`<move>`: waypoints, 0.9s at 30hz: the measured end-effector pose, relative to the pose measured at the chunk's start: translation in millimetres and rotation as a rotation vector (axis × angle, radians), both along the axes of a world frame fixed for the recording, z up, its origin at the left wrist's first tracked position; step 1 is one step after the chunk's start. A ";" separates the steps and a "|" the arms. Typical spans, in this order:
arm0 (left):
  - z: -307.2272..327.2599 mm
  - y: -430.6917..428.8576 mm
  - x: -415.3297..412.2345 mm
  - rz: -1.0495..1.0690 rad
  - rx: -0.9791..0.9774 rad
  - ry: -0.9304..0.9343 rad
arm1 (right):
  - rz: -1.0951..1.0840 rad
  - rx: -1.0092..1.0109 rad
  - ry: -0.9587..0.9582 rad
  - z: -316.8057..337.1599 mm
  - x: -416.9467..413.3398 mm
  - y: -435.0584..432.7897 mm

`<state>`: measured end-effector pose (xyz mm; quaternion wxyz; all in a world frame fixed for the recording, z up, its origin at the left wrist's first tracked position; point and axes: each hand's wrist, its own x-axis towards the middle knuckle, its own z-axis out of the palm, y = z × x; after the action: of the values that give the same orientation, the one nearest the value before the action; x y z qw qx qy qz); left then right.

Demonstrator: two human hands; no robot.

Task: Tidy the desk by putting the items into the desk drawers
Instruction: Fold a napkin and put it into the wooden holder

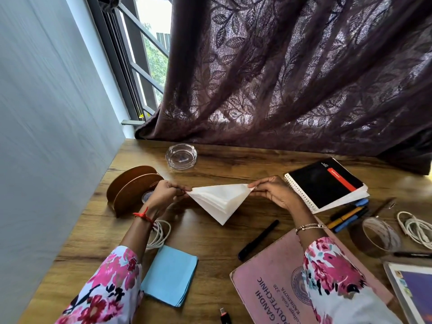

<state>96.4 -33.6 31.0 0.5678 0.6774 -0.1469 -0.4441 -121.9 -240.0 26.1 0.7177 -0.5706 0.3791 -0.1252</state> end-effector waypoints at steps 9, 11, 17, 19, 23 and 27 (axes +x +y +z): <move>-7.8 -1.1 -4.0 0.048 0.018 -0.124 | -0.051 -0.099 0.020 -5.4 6.6 6.2; -5.0 -3.1 -7.5 0.069 0.010 -0.079 | -0.093 -0.055 -0.022 -4.6 7.9 9.4; 4.3 -6.6 -10.4 0.013 -0.018 0.026 | -0.102 0.026 -0.083 1.8 12.2 13.2; 6.6 -6.0 -9.6 -0.059 -0.004 -0.038 | -0.084 -0.005 -0.069 2.2 12.0 12.2; 7.4 -3.6 -3.8 -0.101 -0.019 -0.048 | -0.039 -0.033 -0.067 4.9 9.0 7.3; 14.4 -2.9 3.5 -0.064 -0.112 0.108 | 0.036 0.008 -0.098 12.8 5.3 3.9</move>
<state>99.9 -36.5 45.4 0.5976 0.6144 -0.1622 -0.4890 -116.6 -236.0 38.9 0.7397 -0.5679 0.3334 -0.1385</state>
